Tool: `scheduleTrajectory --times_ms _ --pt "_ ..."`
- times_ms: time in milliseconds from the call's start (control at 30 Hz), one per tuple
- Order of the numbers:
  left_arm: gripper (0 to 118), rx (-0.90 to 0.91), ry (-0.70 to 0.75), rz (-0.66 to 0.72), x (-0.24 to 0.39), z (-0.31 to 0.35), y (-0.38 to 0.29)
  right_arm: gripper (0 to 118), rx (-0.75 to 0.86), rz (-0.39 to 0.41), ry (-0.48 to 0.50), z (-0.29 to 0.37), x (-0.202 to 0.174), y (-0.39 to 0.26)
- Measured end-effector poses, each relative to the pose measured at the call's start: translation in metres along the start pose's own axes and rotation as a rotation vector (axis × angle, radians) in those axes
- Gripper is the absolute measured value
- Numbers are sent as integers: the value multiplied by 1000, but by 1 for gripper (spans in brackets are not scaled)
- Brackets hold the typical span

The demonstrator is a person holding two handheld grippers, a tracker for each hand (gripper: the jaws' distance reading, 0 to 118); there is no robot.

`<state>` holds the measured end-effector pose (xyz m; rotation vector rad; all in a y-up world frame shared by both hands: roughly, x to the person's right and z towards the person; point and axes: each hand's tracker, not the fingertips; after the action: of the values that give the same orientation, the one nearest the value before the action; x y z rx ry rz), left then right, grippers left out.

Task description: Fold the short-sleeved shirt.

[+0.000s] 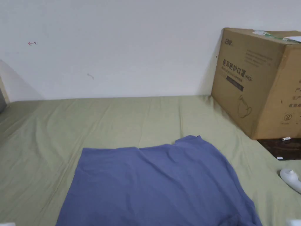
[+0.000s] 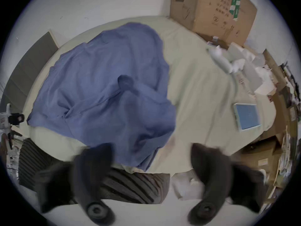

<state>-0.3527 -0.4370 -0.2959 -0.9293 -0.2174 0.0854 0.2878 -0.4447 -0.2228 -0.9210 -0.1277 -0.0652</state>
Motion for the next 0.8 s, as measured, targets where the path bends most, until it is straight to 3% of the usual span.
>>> scheduleTrajectory --times_ms 33,67,200,300,333,367,400,433,467,500,633,800 --pt "103 58 -14 11 0 6 1 113 52 -20 13 9 -3 5" --pt "116 95 -21 25 4 14 5 118 102 -38 15 19 -6 10" --pt "118 223 -30 63 25 44 13 118 232 -87 48 47 -22 26" --pt "115 286 -30 52 38 64 15 118 280 -100 128 63 -34 37" --pt "105 293 -15 47 43 68 16 116 314 -99 150 68 -37 41" --pt "82 277 4 39 47 67 18 110 352 -102 154 73 -40 44" --pt "34 254 52 26 50 67 18 86 355 -90 142 75 -43 47" --pt "0 222 63 28 52 63 17 50 361 -85 130 77 -46 48" --pt "0 166 42 43 52 57 18 11 375 -86 133 80 -49 49" --pt "0 85 30 68 48 47 19 2 370 -89 172 80 -48 51" --pt "1 -227 -10 139 36 0 11 1 323 -99 199 71 -50 51" --pt "3 -231 51 139 21 -53 1 2 232 -138 212 56 -44 39"
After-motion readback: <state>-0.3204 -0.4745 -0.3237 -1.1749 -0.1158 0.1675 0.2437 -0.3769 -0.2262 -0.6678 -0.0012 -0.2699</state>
